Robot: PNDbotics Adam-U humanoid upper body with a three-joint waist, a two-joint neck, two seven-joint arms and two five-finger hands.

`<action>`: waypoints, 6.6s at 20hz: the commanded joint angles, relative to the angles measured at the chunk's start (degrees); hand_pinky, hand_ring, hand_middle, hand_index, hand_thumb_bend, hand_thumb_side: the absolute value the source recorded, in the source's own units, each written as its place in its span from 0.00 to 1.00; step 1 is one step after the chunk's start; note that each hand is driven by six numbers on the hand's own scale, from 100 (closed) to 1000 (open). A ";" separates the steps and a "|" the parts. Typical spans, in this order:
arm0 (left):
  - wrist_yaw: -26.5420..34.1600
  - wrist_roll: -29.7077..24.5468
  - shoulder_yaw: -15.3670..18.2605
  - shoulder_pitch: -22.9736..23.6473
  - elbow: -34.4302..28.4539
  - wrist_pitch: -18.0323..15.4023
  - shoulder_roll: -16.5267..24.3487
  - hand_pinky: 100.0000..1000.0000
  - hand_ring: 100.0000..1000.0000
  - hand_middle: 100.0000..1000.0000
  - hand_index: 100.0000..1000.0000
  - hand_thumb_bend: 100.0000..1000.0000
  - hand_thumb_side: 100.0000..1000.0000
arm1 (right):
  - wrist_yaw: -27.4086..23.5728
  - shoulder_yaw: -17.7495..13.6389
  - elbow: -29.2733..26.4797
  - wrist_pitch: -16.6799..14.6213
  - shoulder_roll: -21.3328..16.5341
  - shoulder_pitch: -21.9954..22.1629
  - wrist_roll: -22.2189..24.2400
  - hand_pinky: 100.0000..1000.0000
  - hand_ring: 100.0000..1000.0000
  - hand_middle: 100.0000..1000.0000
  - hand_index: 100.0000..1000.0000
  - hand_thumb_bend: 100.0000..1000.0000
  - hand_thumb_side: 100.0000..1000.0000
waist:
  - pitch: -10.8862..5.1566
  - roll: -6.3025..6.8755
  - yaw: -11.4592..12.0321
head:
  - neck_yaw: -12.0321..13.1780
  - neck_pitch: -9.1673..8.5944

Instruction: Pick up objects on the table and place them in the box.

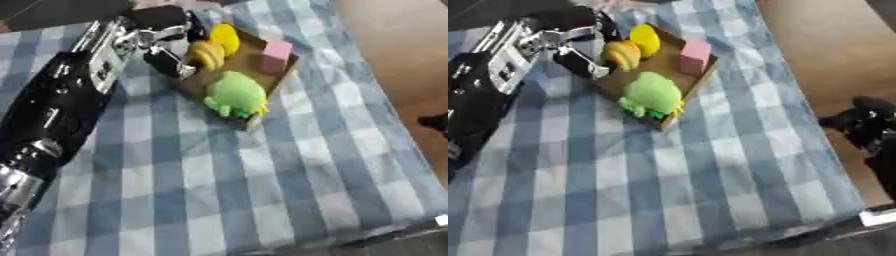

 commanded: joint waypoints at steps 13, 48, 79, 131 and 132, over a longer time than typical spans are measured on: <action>-4.29 3.90 0.61 -0.97 -2.00 -1.61 0.14 0.94 0.92 0.89 1.00 0.13 0.34 | -0.08 -0.07 -1.15 0.68 -0.97 -0.22 0.15 0.91 0.78 0.70 0.89 0.00 0.47 | -0.79 -0.19 0.01 | -0.31 -0.75; 4.49 -7.94 4.80 5.78 -1.20 -0.66 19.46 0.96 0.96 0.86 0.99 0.35 0.61 | 0.03 -0.34 -1.15 -1.89 -1.18 2.52 -0.57 0.91 0.78 0.70 0.89 0.00 0.44 | -2.05 -2.28 3.66 | -0.64 -0.26; -2.20 -4.39 5.25 4.69 3.83 -1.14 15.85 0.96 0.96 0.83 0.96 0.28 0.49 | 1.90 -0.24 -1.15 -0.90 0.12 1.17 -0.24 0.91 0.78 0.70 0.89 0.00 0.45 | -0.14 -1.53 2.36 | -0.23 -1.41; -0.22 -2.09 3.18 -5.65 -0.50 1.30 -3.22 0.84 0.67 0.53 0.70 0.00 0.13 | 0.25 0.35 -1.15 1.29 -1.25 -1.23 0.43 0.91 0.78 0.70 0.89 0.00 0.46 | -0.24 0.94 -2.12 | 1.44 -2.94; -1.02 -1.68 3.31 -5.76 -0.17 1.36 -3.38 0.84 0.68 0.54 0.71 0.00 0.13 | 0.28 0.37 -1.15 1.43 -1.26 -1.34 0.45 0.91 0.78 0.70 0.89 0.00 0.47 | -0.19 1.05 -2.20 | 1.49 -3.00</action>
